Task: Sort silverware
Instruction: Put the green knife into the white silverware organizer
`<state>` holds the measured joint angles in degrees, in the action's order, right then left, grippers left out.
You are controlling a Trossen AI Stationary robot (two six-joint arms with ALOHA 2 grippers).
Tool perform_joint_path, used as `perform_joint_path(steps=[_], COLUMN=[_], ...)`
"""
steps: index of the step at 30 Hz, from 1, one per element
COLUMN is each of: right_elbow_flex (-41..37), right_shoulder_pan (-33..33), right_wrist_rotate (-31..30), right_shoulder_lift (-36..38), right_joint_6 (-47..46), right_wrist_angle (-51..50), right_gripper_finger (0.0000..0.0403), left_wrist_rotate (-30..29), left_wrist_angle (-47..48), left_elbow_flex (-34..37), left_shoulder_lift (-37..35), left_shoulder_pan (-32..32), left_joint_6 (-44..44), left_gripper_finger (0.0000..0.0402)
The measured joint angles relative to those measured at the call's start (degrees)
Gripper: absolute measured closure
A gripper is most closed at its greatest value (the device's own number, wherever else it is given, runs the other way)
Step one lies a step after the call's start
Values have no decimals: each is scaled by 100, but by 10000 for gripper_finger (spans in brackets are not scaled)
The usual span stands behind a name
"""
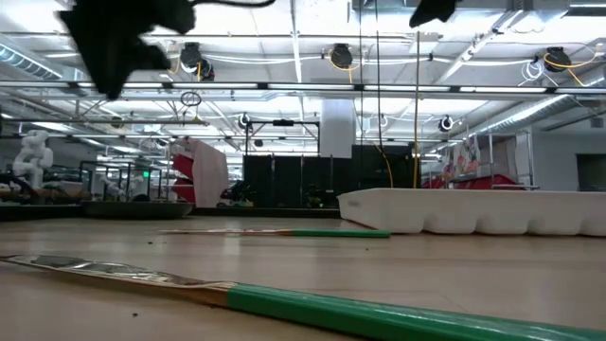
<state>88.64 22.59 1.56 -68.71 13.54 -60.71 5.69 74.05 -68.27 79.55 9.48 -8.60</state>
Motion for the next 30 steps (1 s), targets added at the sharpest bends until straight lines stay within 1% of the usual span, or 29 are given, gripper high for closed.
perform_joint_path(steps=[2, 7, 9, 11, 16, 18, 24, 26, 30], right_elbow_flex=[0, 0, 0, 0, 0, 0, 0, 0, 0], right_shoulder_pan=[1, 2, 2, 2, 7, 7, 7, 7, 7], right_wrist_rotate=[-16, -20, -21, -20, -25, -24, -24, -24, -15], right_shoulder_lift=[143, 249, 248, 225, 169, 154, 149, 149, 149], right_joint_6=[-122, -246, -253, -254, -257, -257, -367, -410, -448], right_wrist_angle=[-168, -219, -219, -216, -199, -178, -151, -151, -151], right_gripper_finger=[334, 280, 267, 258, 253, 255, 256, 256, 256], left_wrist_rotate=[276, 238, 225, 225, -148, -149, -292, -438, -560], left_wrist_angle=[-333, -1017, -1191, -1148, -1065, -1131, -1448, -1676, -1841], left_elbow_flex=[338, 930, 1073, 1142, 1333, 1515, 2205, 2431, 2777], left_shoulder_lift=[4, 0, 0, 0, -3, -3, -3, -3, -3], left_shoulder_pan=[326, 963, 1242, 1546, 2153, 2284, 2436, 2441, 2437], left_joint_6=[-130, -472, -632, -727, -762, -765, -906, -896, -892], left_gripper_finger=[296, 246, 230, 215, 197, 196, 195, 195, 195])
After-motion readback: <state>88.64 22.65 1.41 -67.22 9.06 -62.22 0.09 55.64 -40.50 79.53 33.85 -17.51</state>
